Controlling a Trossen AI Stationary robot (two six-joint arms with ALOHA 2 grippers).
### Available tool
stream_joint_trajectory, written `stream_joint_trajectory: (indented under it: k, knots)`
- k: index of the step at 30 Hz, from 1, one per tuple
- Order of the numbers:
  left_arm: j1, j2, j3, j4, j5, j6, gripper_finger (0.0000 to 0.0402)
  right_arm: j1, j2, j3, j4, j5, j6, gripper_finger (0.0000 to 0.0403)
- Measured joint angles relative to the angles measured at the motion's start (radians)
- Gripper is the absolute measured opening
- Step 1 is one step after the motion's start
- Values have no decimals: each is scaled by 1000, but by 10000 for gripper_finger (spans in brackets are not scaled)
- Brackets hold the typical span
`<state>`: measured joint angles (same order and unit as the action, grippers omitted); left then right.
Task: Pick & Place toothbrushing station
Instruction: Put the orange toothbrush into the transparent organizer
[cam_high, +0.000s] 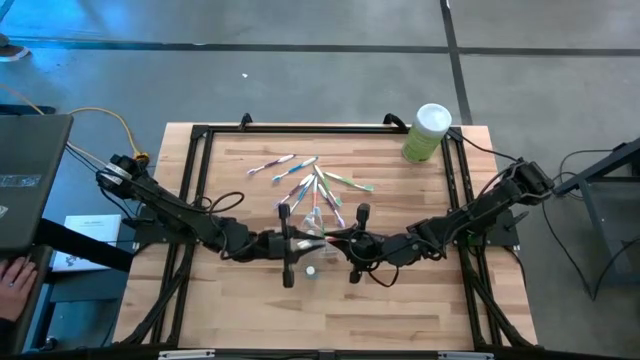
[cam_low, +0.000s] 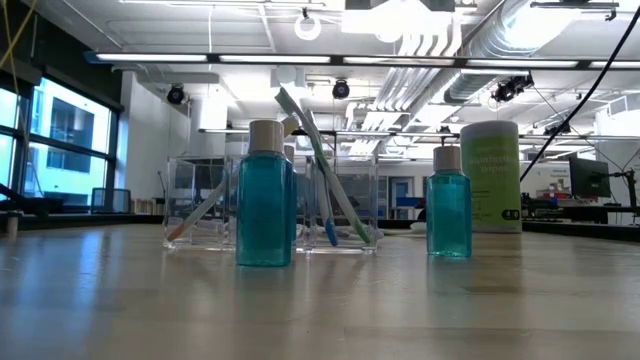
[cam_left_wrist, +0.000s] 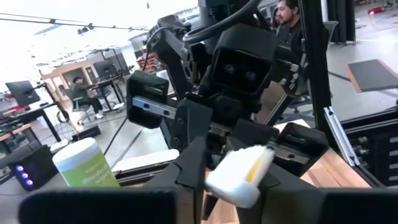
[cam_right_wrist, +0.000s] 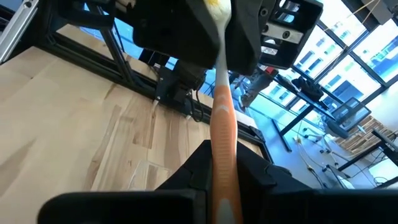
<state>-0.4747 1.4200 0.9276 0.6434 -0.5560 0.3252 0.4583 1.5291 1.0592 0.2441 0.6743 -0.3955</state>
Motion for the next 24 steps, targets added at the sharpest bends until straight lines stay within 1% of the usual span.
stream_joint_trajectory:
  k: [5, 24]
  knots:
    - [0, -1, 0, -3, -1, 0, 29, 0, 0, 0, 7, 0, -9, 28]
    - [0, -3, 2, -32, -1, -12, 26, 0, 1, -2, 54, 7, -55, 28]
